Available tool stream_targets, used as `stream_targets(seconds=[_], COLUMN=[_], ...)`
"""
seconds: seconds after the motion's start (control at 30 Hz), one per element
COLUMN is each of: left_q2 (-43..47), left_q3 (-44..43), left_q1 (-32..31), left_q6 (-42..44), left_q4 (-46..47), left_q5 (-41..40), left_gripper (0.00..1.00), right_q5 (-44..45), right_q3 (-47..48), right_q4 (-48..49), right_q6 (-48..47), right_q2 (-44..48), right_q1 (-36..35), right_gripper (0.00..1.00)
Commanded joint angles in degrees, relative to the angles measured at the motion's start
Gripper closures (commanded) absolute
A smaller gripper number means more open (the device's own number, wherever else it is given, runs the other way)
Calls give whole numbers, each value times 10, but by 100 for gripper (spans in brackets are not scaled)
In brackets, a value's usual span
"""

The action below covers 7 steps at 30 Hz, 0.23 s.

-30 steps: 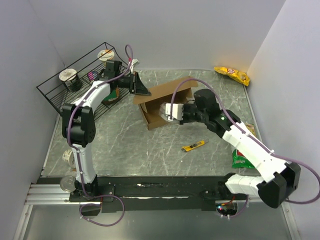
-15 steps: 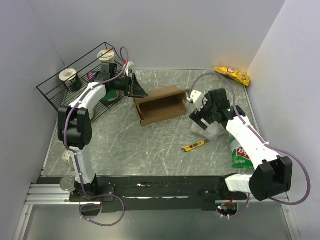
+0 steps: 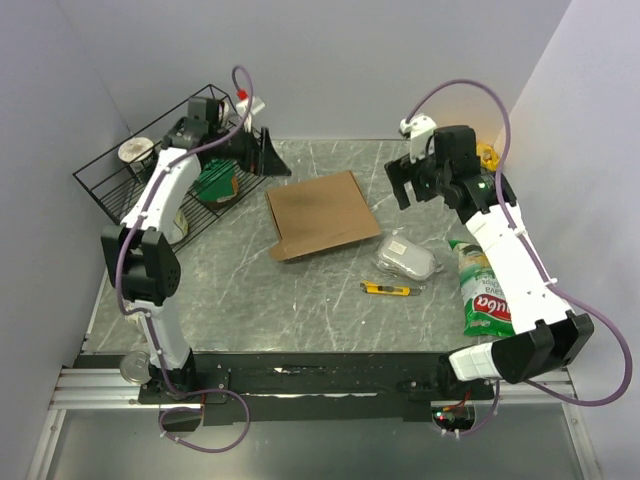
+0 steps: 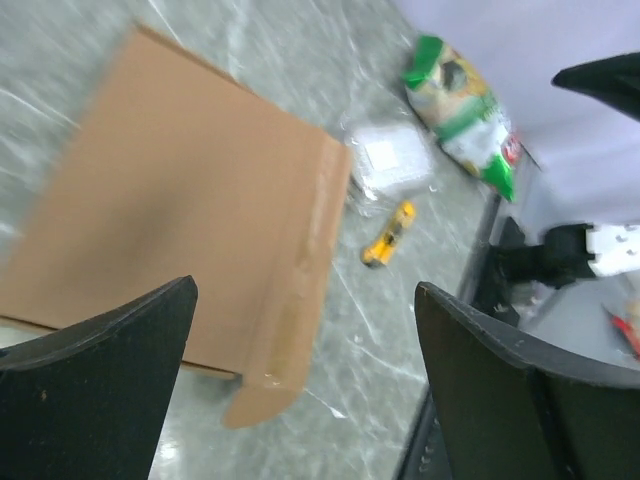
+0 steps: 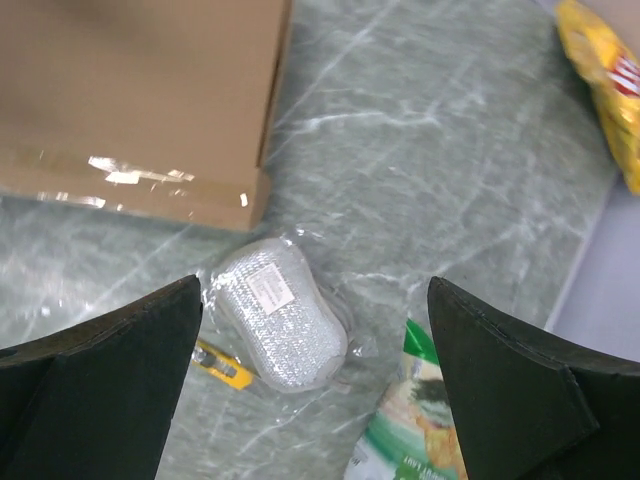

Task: Unpack the express box

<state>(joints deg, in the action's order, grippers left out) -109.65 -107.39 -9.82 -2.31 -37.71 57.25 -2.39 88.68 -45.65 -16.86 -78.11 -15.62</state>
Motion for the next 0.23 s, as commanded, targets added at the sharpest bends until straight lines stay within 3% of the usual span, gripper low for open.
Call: stream_targets(seconds=[0.0,0.2], left_q2=[40,55], left_q3=[-96,-150], left_q1=[3,6], left_q6=[66,43], left_q4=[-81,-80], left_q5=[-83,-225], left_gripper=[4,4], right_q5=[98,163], right_q3=[80,134], right_q4=[-23,16], right_q6=[82,106], right_q2=[-4,22], right_q1=[-2,15], right_gripper=[0,0])
